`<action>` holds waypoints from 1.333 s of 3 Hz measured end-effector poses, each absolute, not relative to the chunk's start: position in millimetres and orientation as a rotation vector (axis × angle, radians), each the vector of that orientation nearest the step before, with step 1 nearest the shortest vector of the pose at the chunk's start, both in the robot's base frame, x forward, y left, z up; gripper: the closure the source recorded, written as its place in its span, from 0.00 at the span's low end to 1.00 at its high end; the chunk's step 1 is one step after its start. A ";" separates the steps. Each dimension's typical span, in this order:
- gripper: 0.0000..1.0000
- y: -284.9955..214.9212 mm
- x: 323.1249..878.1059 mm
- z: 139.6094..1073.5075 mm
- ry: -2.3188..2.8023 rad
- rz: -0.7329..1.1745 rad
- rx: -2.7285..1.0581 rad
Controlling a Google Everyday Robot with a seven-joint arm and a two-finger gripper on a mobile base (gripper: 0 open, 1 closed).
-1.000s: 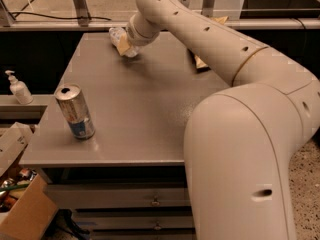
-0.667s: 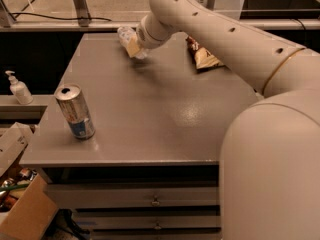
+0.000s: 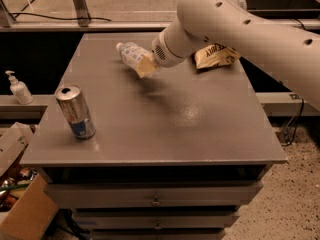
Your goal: Place blue plastic bottle upright
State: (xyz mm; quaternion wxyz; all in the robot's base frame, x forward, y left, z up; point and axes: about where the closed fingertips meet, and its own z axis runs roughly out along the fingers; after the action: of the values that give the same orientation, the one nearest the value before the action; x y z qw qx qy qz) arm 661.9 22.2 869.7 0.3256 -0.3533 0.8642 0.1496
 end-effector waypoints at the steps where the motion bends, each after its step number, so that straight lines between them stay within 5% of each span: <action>1: 1.00 21.1 612.4 858.5 2.272 0.399 -1.058; 4: 1.00 16.3 550.9 845.0 2.275 0.395 -1.225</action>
Offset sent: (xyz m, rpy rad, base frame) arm -0.1107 -0.0080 -0.0271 -0.1082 0.0694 0.2046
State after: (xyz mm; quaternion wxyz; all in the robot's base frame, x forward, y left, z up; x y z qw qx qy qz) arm 550.9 16.3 845.0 0.2608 -0.4523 0.8403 0.1461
